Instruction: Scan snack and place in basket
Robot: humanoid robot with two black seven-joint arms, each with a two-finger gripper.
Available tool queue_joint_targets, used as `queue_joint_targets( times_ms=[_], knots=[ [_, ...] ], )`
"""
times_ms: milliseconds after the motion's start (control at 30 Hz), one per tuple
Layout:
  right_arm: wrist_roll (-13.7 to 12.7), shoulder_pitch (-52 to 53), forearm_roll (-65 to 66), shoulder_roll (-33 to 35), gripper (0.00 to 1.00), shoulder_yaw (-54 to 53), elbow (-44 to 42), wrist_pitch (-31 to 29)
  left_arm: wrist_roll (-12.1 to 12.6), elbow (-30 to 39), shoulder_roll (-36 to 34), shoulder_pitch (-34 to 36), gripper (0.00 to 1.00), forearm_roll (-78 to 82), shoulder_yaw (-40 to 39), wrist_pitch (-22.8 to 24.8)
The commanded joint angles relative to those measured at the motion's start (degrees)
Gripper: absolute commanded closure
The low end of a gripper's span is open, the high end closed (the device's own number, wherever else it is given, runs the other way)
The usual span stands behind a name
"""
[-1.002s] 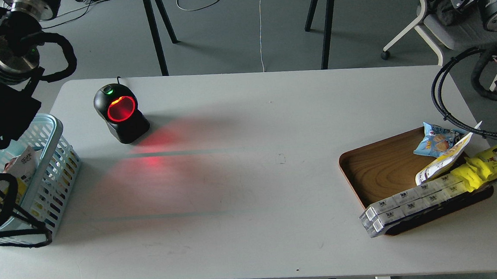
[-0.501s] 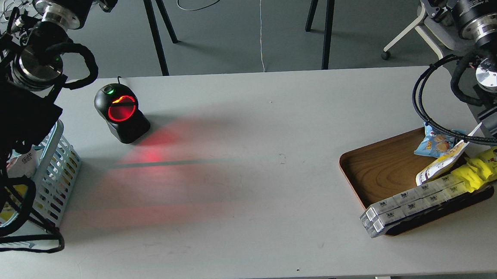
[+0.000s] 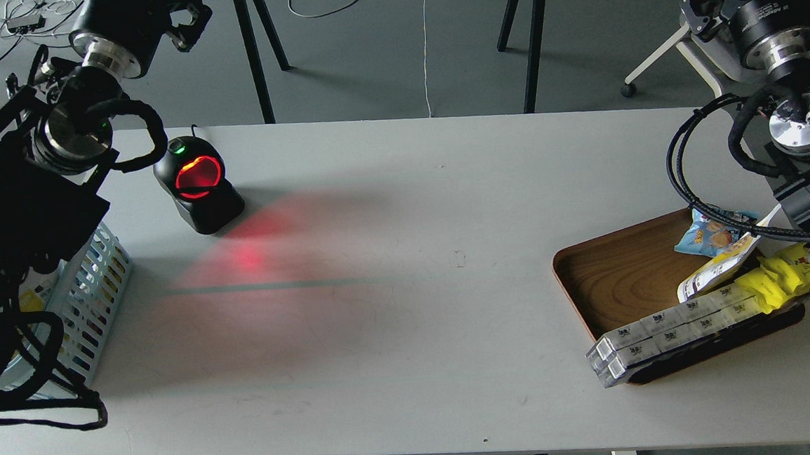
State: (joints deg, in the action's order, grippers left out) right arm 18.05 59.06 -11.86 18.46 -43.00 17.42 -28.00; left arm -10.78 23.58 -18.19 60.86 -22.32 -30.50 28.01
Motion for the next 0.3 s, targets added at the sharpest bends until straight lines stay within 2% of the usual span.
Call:
queue_joint_targets(
  times_ms=[0,267],
  knots=[
    [0.0,0.4,0.0,0.0,0.01,0.0,0.1,0.0,-0.8,2.9,-0.1,-3.6,0.01,-0.2,-0.3,0.0],
    [-0.1,0.3,0.0,0.1,0.02,0.1,2.0,0.0,-1.7,3.6,-0.2,-4.2,0.01,-0.3,-3.3,0.0]
  ],
)
